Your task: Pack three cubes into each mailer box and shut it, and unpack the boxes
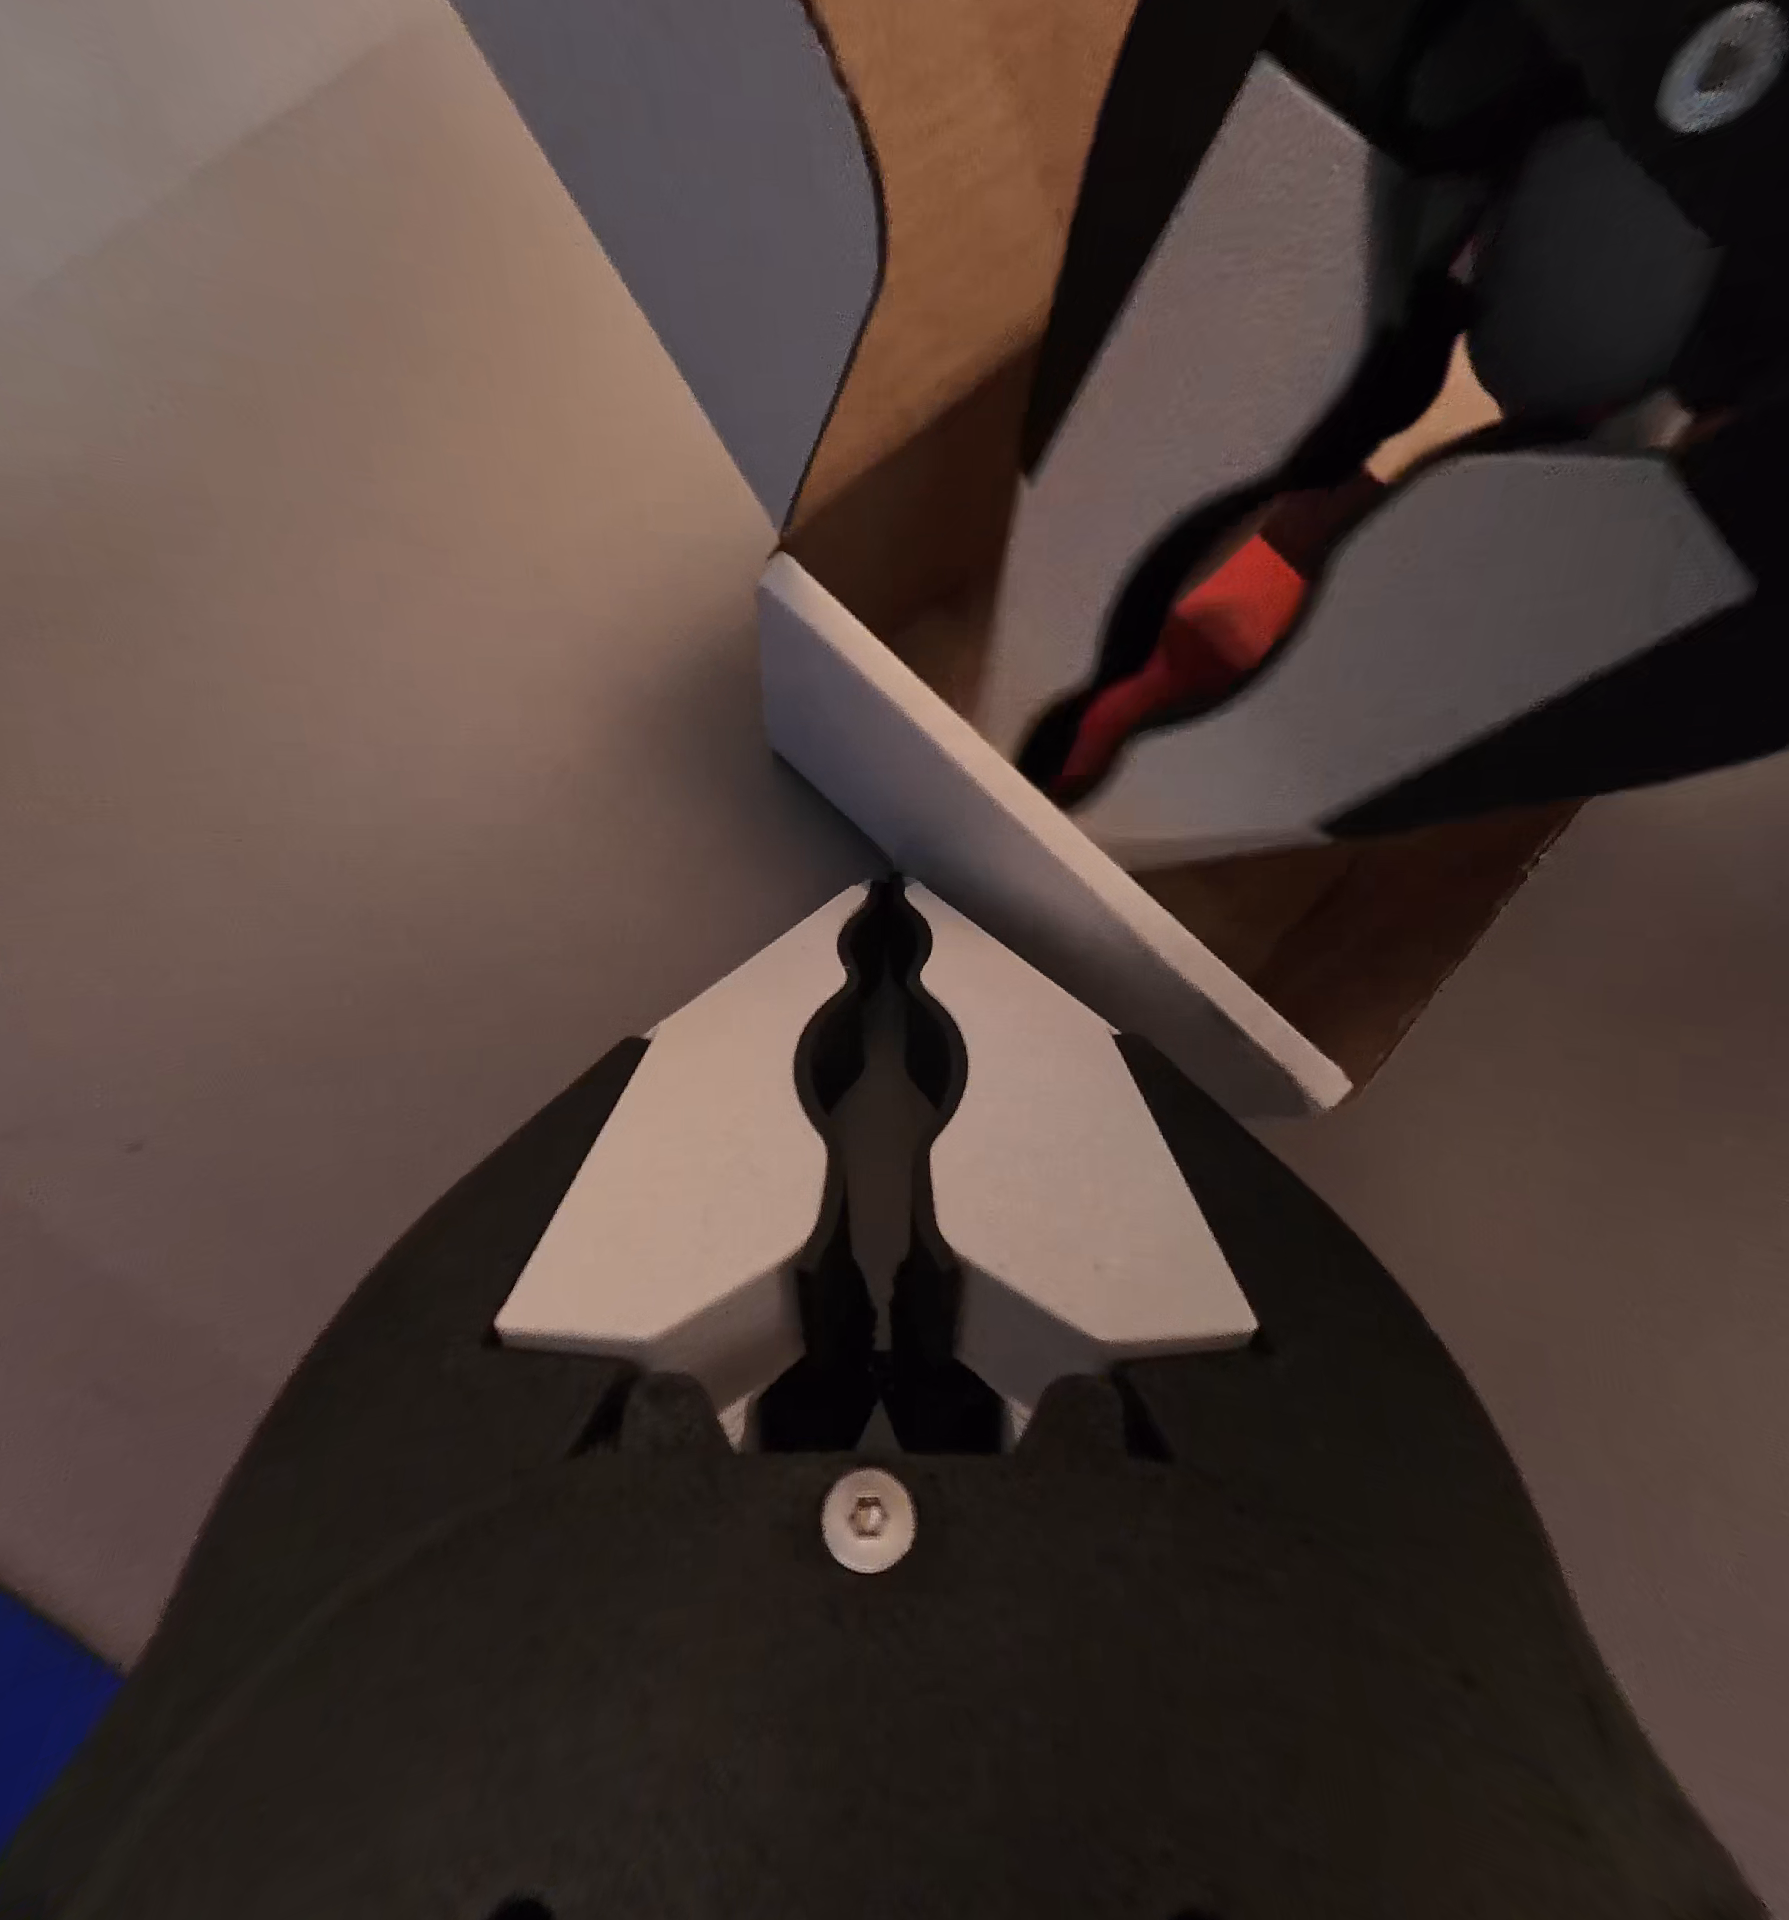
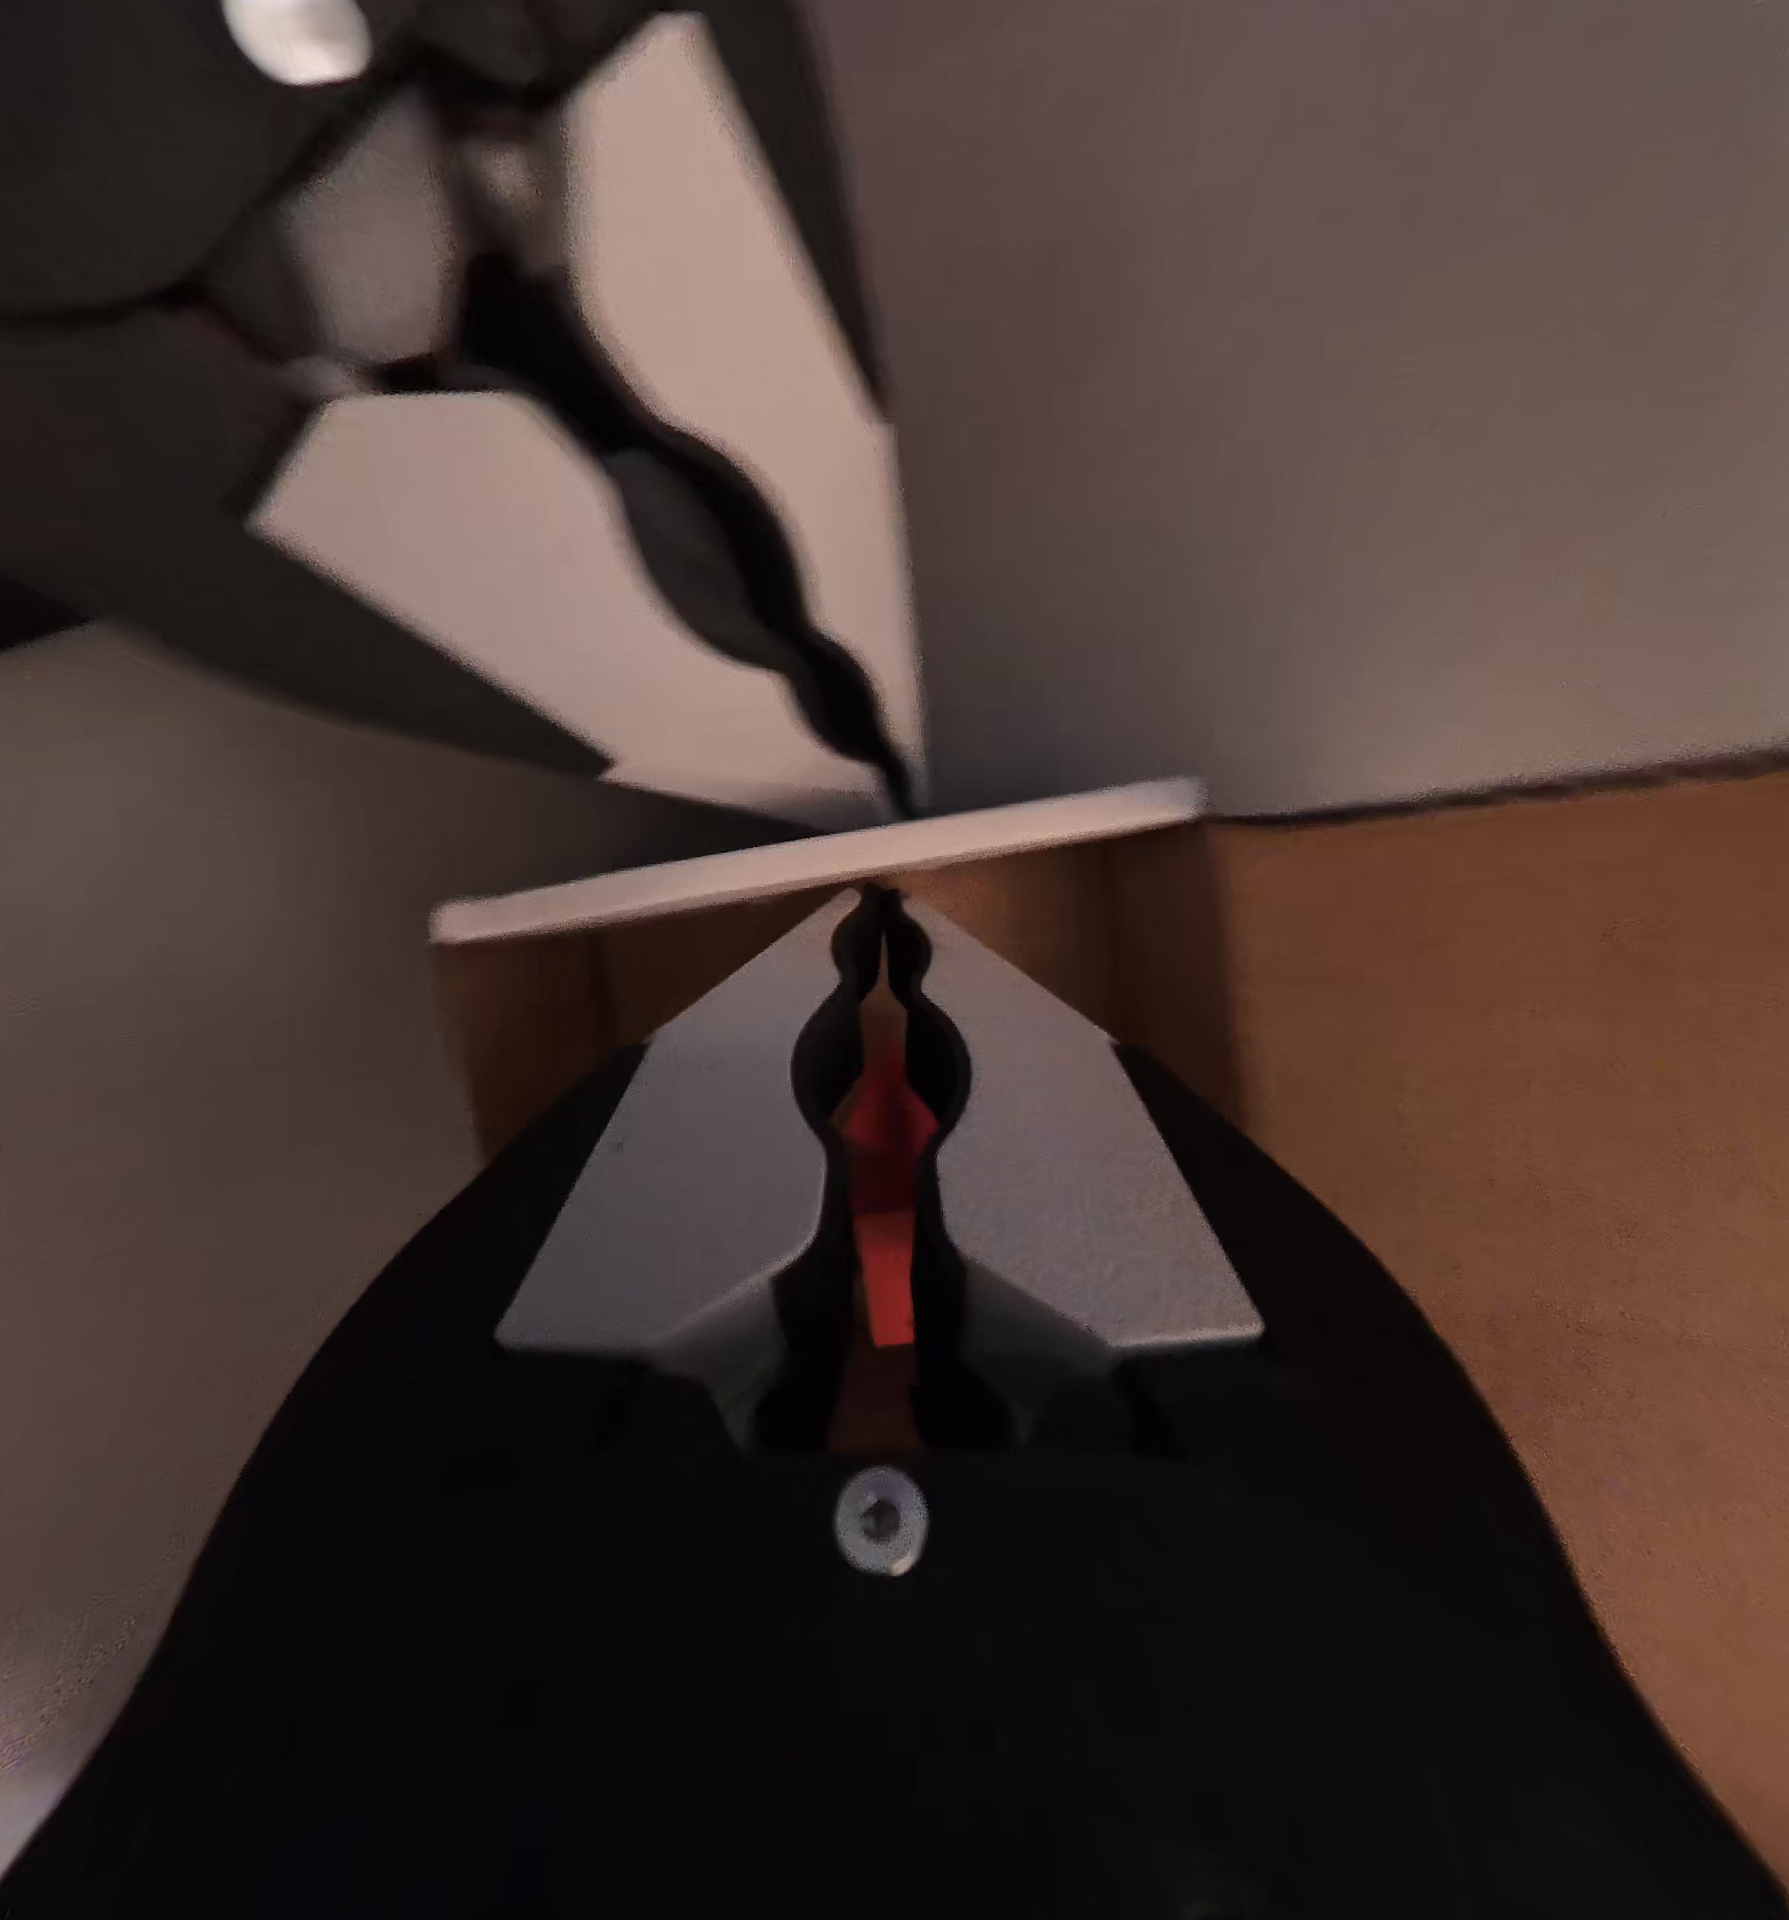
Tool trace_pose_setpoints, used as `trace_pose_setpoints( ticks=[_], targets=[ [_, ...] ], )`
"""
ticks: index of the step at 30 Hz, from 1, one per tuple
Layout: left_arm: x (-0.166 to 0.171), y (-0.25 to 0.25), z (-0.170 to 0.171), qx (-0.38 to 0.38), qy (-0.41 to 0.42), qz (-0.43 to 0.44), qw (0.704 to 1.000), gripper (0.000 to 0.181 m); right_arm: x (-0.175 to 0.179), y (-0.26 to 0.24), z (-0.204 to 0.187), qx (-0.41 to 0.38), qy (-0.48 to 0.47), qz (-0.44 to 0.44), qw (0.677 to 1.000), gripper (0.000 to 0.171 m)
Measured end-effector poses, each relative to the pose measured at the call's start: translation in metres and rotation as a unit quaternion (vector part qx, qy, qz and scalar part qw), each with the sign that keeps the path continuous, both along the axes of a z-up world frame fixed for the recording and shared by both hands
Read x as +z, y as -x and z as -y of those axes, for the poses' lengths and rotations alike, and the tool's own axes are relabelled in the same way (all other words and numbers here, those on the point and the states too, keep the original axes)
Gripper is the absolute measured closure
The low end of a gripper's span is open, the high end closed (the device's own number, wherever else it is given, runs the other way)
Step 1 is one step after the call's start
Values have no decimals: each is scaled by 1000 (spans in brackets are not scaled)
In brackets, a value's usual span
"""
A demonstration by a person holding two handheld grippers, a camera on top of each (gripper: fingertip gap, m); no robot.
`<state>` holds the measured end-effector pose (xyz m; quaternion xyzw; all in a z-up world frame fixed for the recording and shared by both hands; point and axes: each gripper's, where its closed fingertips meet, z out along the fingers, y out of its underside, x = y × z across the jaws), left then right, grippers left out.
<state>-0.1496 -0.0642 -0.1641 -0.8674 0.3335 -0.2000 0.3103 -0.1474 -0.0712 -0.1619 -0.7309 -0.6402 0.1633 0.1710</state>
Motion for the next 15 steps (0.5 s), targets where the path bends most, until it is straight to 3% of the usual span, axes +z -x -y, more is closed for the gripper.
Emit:
trace_pose_setpoints(
  ticks=[1,4,15],
  targets=[
    [1,1,0,-1,-3,-1,1000,181,0,-1,10,38,7,1,999,171],
    [1,4,2,0,-5,-8,1000,181,-3,-7,14,98,-40,7,994,171],
    [-1,0,14,5,15,0,1000,181,-2,6,23,139,-57,-23,988,171]
  ],
)
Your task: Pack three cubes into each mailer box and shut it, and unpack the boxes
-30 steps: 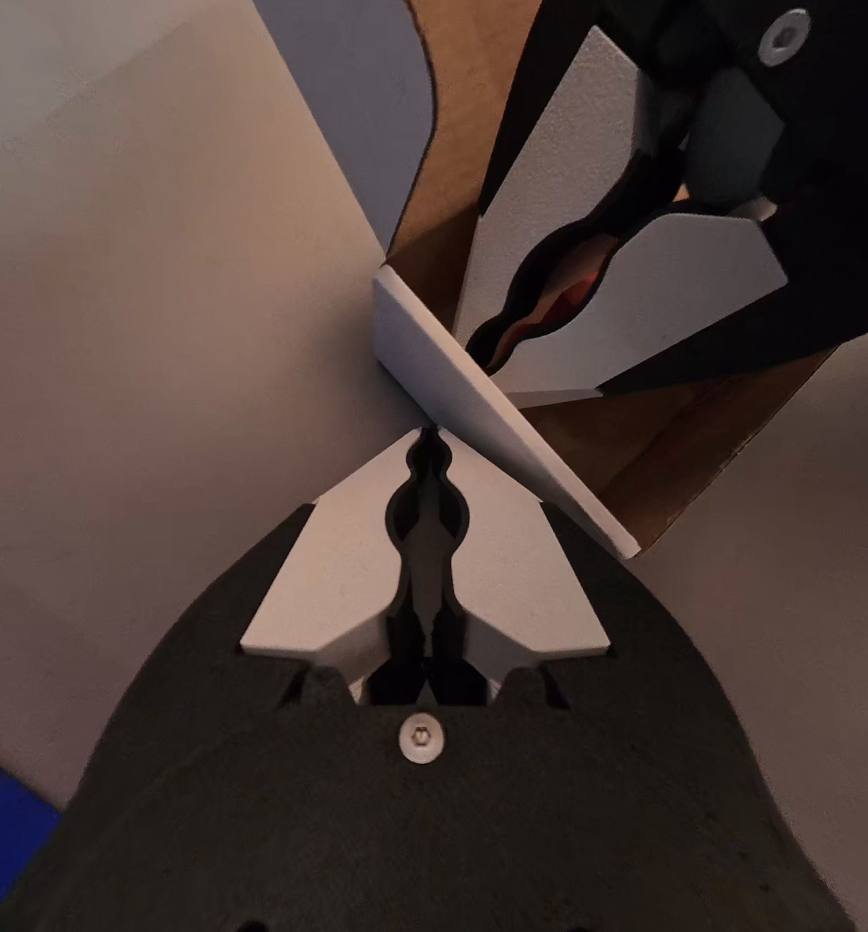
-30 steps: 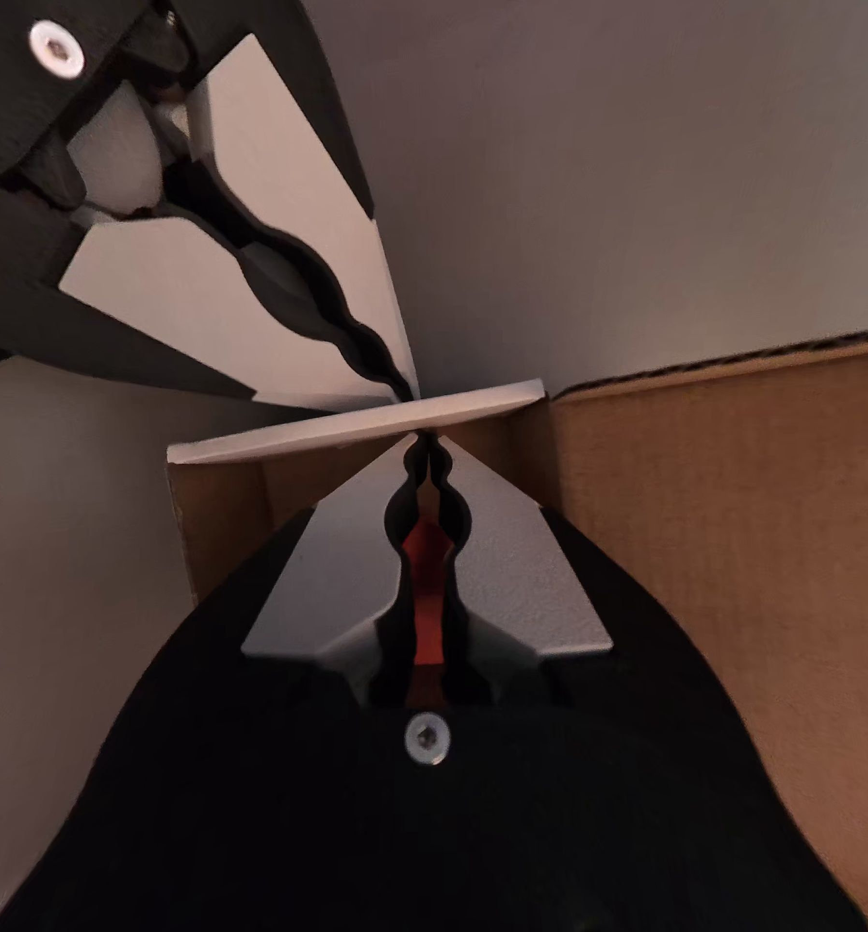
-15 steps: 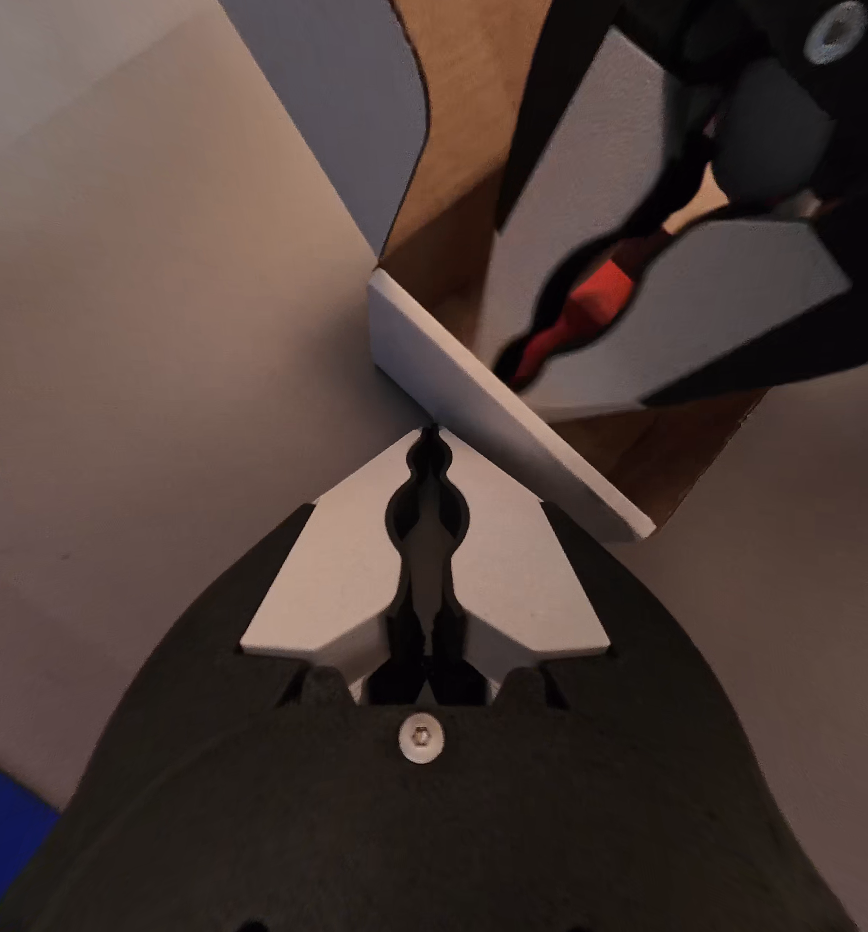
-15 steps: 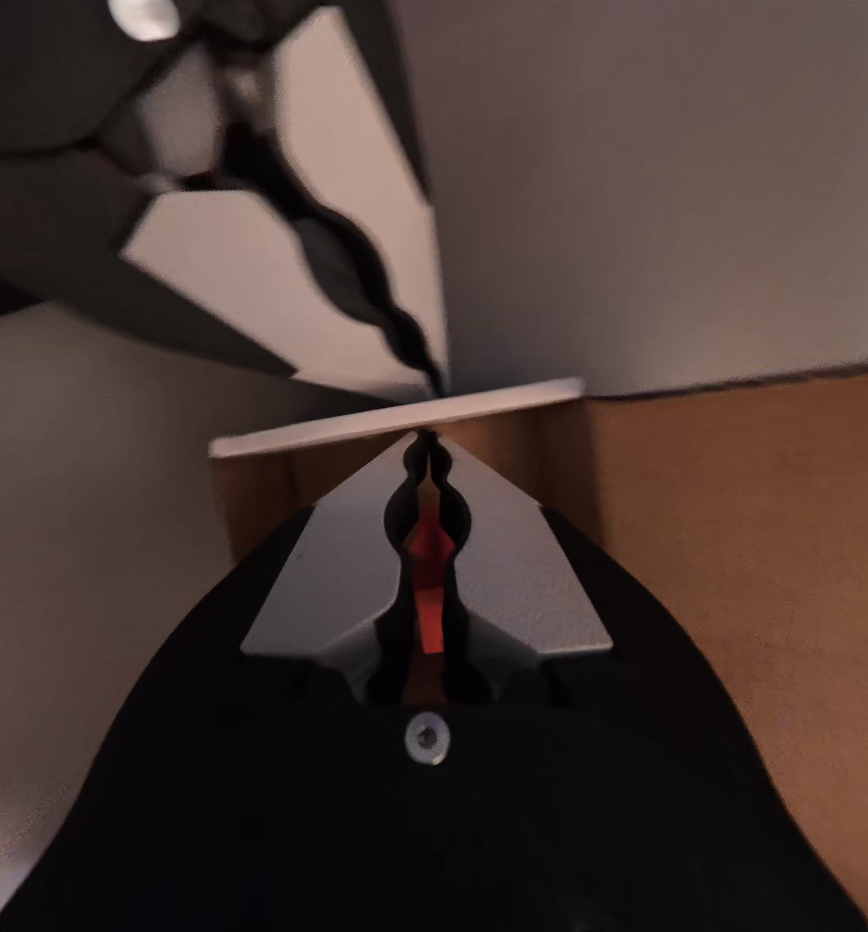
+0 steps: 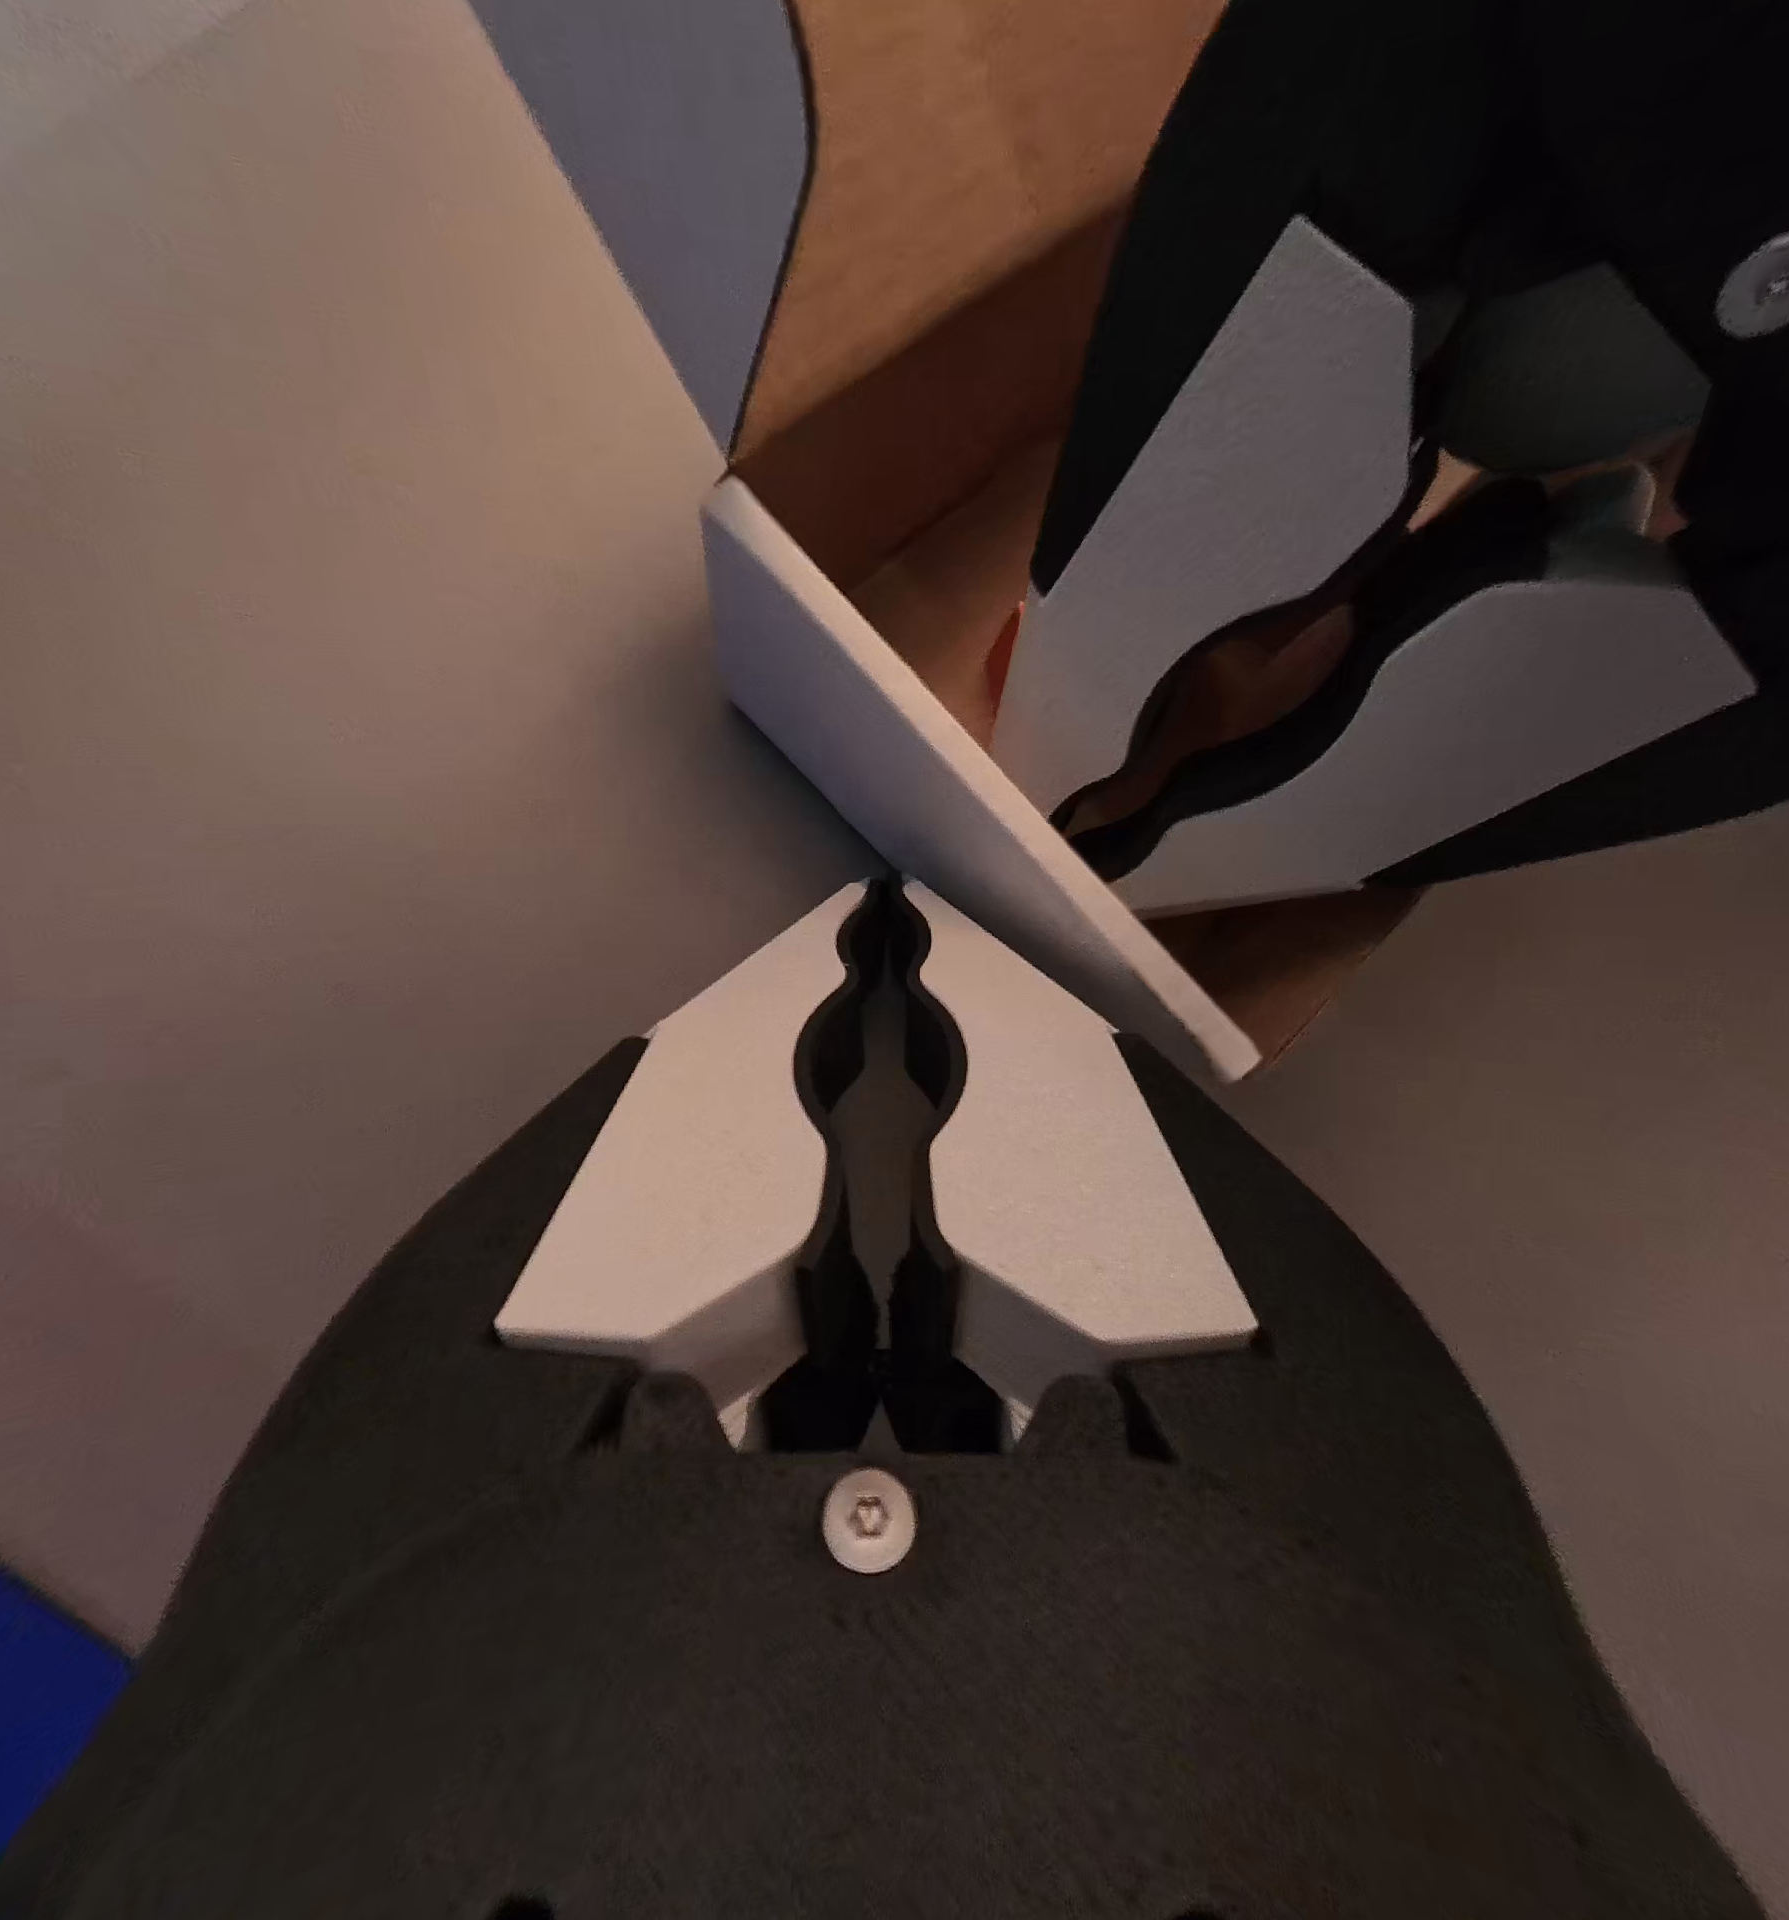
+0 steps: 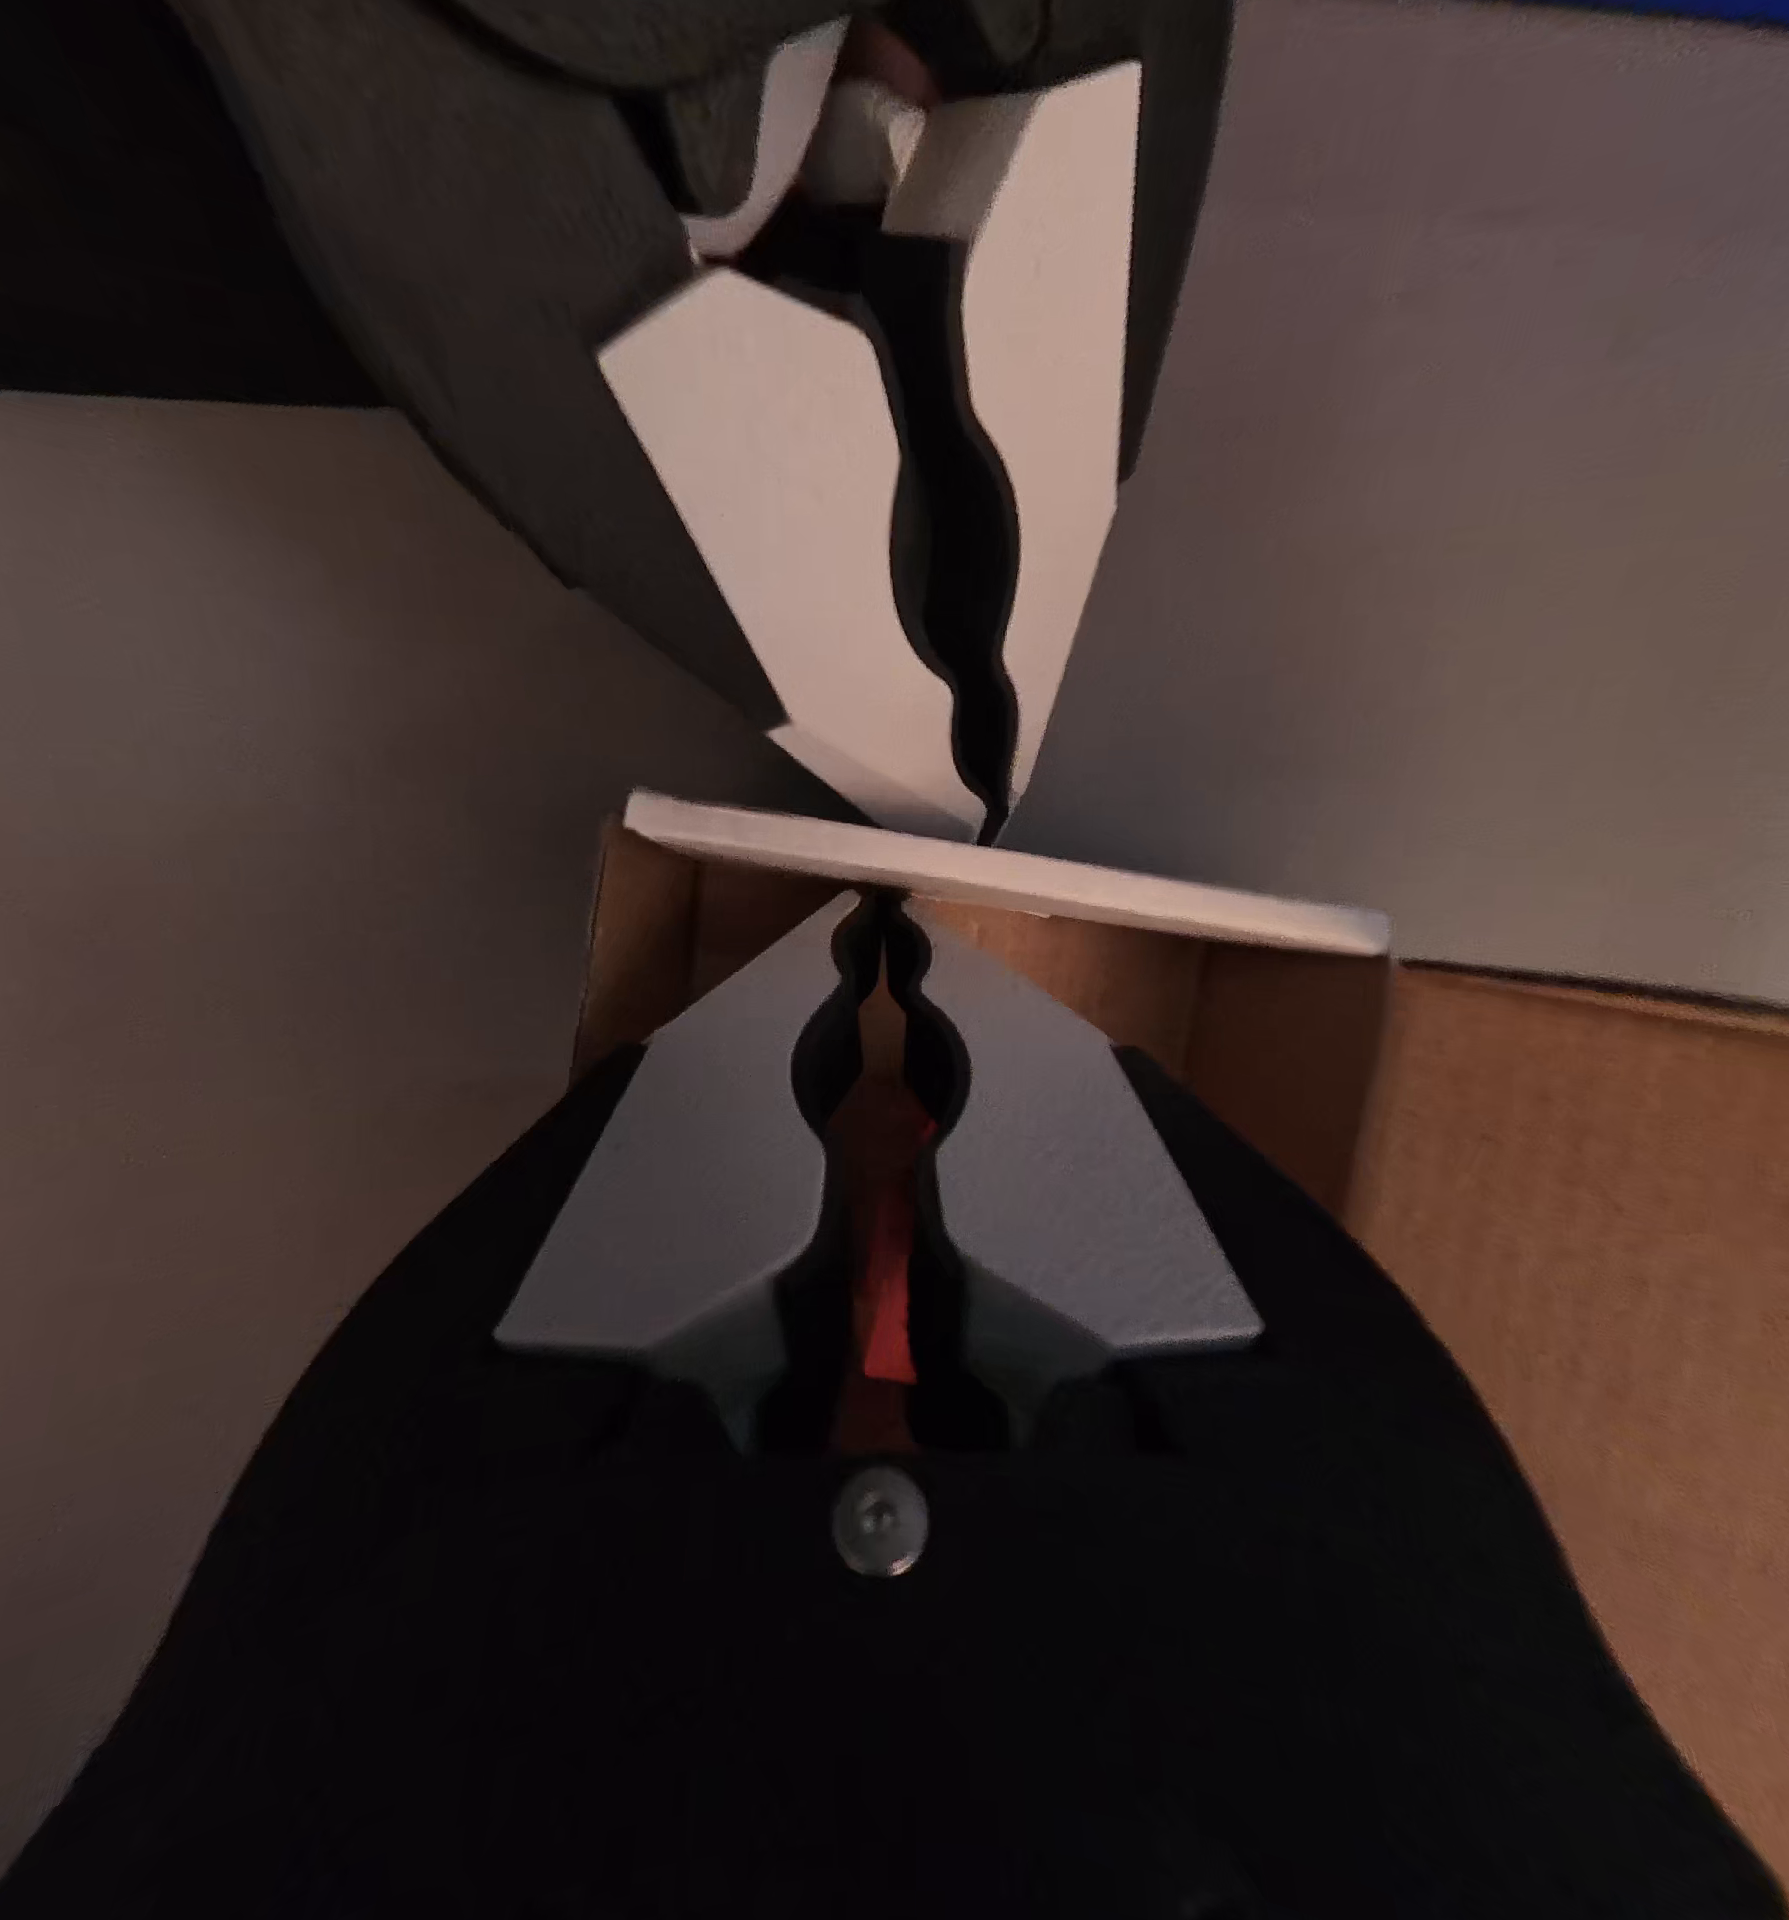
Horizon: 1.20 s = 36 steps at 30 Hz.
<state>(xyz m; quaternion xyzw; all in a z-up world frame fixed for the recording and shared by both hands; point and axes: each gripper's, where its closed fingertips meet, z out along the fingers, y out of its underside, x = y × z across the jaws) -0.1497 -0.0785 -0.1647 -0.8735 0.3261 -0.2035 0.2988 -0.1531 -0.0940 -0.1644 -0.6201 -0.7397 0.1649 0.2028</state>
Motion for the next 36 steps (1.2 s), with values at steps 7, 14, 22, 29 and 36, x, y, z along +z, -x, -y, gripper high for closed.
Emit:
trace_pose_setpoints(
  ticks=[7,14,22,29,36],
  targets=[
    [0,-1,0,13,-5,-2,1000,181,0,2,0,10,-17,-3,1000,171],
    [0,0,2,15,6,2,1000,181,5,-10,-20,16,-95,12,995,171],
    [1,-1,2,18,37,35,999,181,1,-8,-31,-18,-78,19,997,171],
    [0,-2,4,2,3,-4,1000,181,0,-1,-29,-33,-61,17,997,171],
    [0,-6,3,24,15,10,1000,181,11,-7,-34,-35,-83,3,996,171]
  ],
)
